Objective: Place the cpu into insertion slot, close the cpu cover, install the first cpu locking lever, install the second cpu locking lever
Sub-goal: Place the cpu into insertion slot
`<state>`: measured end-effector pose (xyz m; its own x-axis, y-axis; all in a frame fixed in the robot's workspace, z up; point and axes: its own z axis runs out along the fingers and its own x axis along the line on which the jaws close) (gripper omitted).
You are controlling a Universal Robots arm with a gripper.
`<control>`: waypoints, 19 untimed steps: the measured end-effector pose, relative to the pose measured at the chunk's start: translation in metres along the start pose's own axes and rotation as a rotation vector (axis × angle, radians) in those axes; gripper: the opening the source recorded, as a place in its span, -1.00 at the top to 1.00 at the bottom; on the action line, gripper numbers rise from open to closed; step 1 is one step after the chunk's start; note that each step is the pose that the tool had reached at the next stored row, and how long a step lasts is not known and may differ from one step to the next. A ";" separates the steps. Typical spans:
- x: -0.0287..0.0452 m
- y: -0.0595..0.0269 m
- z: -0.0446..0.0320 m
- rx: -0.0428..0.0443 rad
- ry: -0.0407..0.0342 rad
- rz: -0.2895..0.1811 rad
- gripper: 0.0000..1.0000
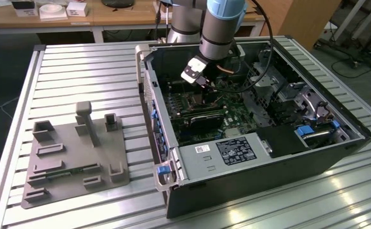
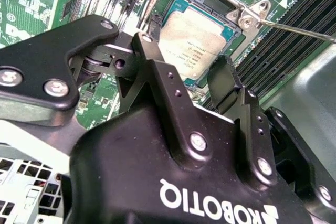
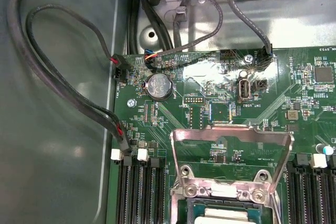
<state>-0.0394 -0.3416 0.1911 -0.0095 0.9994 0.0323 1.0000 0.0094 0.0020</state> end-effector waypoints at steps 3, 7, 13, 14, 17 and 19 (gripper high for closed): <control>0.0000 0.0000 0.0000 0.0003 -0.0004 0.000 -0.22; 0.0000 0.0001 0.0005 0.0002 -0.0003 0.000 -0.22; 0.0004 0.0007 0.0008 0.0003 -0.0003 -0.004 -0.22; 0.0005 0.0008 0.0008 0.0004 -0.0004 -0.005 -0.22; 0.0010 0.0012 0.0009 0.0005 -0.0005 -0.007 -0.22; 0.0015 0.0014 0.0009 0.0006 -0.0006 -0.008 -0.22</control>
<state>-0.0380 -0.3400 0.1902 -0.0175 0.9993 0.0317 0.9998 0.0174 0.0016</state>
